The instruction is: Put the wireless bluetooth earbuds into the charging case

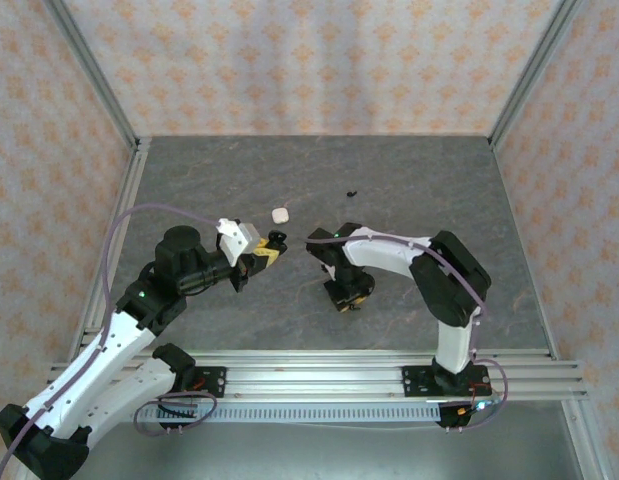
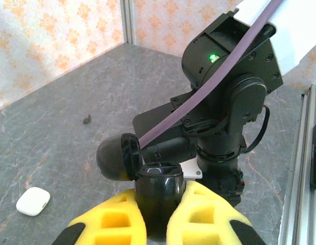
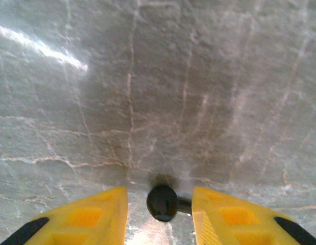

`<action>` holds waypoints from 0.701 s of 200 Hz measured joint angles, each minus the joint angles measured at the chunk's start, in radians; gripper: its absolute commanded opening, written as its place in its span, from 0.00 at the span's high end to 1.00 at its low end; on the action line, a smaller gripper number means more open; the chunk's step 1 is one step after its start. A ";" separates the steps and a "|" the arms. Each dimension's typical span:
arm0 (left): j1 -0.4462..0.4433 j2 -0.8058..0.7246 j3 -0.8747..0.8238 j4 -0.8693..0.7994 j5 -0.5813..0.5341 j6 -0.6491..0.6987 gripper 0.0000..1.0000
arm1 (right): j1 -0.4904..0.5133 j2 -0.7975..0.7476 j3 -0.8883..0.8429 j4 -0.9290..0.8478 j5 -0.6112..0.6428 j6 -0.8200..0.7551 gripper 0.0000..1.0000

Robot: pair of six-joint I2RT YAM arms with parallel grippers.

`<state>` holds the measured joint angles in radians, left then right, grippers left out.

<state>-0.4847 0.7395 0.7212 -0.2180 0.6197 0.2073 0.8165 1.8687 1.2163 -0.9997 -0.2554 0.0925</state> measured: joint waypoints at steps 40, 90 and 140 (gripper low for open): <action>0.000 0.001 0.000 -0.003 0.000 0.000 1.00 | 0.000 0.019 0.001 0.005 -0.014 -0.005 0.68; 0.000 0.010 0.000 -0.003 0.000 0.000 1.00 | -0.001 0.013 -0.009 0.014 -0.023 -0.004 0.77; 0.000 0.011 0.000 -0.003 0.000 0.000 1.00 | -0.006 0.008 -0.014 0.021 -0.035 0.000 0.84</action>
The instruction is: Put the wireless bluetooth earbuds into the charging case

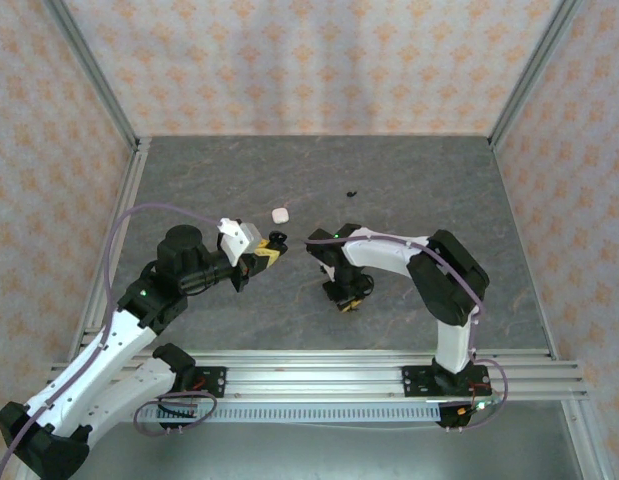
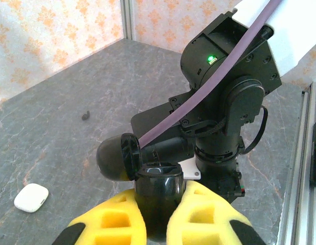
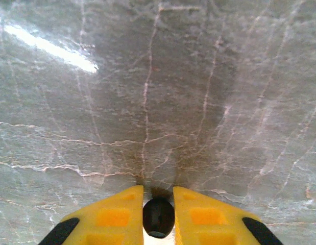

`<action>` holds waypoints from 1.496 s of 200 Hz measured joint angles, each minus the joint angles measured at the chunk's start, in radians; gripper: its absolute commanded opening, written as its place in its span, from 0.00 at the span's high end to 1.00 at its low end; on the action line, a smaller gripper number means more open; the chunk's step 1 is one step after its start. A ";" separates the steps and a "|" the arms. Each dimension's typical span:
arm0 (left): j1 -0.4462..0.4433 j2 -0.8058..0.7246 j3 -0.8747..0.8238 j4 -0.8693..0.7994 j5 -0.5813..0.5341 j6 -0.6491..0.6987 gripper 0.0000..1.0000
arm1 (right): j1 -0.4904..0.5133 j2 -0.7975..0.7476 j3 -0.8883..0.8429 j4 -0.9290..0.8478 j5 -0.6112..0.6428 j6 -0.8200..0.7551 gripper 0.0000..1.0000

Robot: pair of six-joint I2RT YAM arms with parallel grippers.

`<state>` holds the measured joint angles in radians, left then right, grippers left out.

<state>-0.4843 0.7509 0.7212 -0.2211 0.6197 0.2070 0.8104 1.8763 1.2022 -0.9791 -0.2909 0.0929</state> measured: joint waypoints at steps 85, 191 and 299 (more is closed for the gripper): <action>0.000 0.000 0.000 0.003 -0.016 -0.012 1.00 | -0.106 -0.084 -0.026 0.008 -0.013 0.097 0.91; 0.000 0.008 0.000 0.219 -0.150 -0.089 1.00 | -0.127 -0.512 0.122 0.251 0.033 0.439 0.95; 0.000 0.227 0.090 0.492 -0.191 -0.148 1.00 | -0.066 -0.630 0.122 0.789 0.030 0.845 0.94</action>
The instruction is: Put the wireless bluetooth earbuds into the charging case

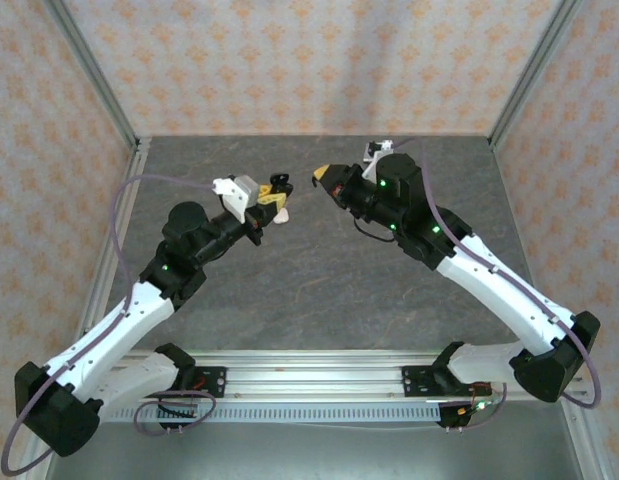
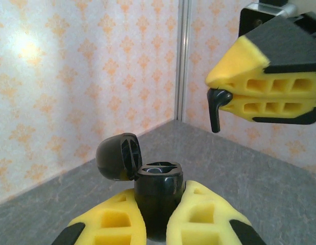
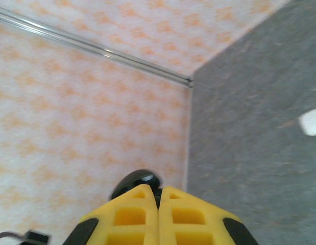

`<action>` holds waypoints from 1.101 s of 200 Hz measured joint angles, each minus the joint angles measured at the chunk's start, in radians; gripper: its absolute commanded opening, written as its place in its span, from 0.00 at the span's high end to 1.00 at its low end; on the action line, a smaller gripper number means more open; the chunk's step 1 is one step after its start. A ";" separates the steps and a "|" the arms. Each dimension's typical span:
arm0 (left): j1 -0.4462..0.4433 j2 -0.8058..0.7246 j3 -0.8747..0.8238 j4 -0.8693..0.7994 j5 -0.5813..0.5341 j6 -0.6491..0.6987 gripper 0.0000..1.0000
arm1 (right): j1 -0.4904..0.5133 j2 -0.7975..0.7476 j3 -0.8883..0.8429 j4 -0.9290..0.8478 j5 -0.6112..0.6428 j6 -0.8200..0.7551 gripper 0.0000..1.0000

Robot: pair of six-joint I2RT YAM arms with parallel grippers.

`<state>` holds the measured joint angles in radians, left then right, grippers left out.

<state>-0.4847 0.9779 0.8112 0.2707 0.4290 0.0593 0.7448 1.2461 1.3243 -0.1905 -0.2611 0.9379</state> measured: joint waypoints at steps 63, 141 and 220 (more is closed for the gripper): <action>0.000 0.026 0.013 0.081 -0.060 -0.026 1.00 | 0.077 0.077 0.017 0.161 0.007 0.069 0.94; 0.000 0.026 0.013 0.117 -0.097 -0.040 1.00 | 0.086 0.101 0.017 0.299 0.042 0.130 0.94; 0.000 0.012 0.013 0.117 -0.098 -0.044 1.00 | 0.086 0.139 0.017 0.338 0.056 0.190 0.94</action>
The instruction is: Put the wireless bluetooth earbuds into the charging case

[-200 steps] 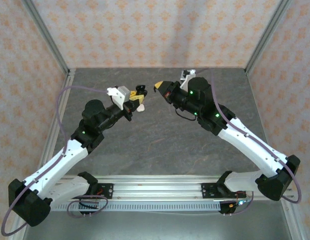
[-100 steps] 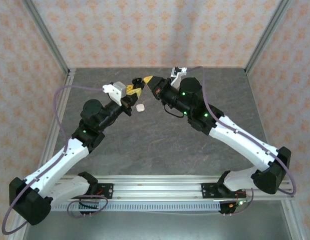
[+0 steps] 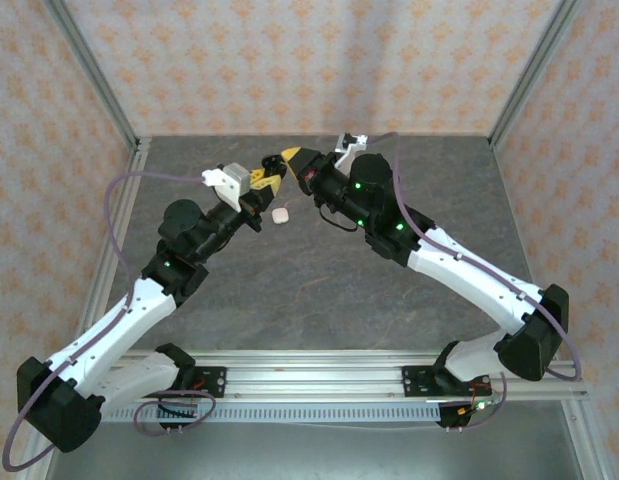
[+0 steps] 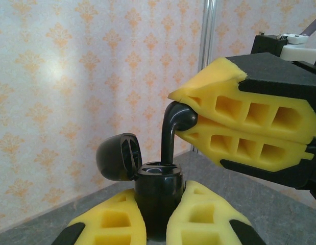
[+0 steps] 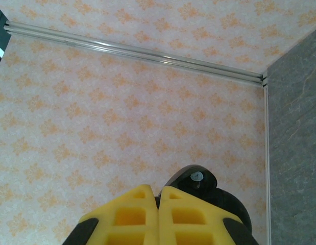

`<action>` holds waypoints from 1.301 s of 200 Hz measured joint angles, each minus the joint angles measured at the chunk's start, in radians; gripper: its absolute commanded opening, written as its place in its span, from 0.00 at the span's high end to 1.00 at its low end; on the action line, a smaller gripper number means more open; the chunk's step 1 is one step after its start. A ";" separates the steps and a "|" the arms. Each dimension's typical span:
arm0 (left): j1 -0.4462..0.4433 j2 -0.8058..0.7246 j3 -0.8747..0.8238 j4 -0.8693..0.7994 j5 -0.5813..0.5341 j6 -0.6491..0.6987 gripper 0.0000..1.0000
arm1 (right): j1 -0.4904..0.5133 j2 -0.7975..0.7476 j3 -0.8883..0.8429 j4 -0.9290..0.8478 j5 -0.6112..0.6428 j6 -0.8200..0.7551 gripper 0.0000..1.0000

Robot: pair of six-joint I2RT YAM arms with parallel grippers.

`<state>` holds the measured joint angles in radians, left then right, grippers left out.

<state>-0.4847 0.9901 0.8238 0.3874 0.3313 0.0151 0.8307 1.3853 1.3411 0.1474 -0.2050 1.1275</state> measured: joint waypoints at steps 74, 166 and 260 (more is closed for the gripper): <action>0.000 -0.002 0.000 0.000 -0.004 0.000 1.00 | 0.010 0.000 0.000 0.003 0.000 0.040 0.94; 0.000 -0.002 0.000 0.000 -0.004 0.000 1.00 | 0.014 0.000 0.000 -0.068 0.016 0.056 0.94; 0.000 -0.002 -0.008 -0.016 -0.003 0.000 1.00 | 0.016 -0.001 0.032 -0.171 0.031 0.024 0.70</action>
<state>-0.4847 0.9882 0.8162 0.3717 0.3283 0.0154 0.8467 1.3846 1.3731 -0.0235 -0.1745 1.1519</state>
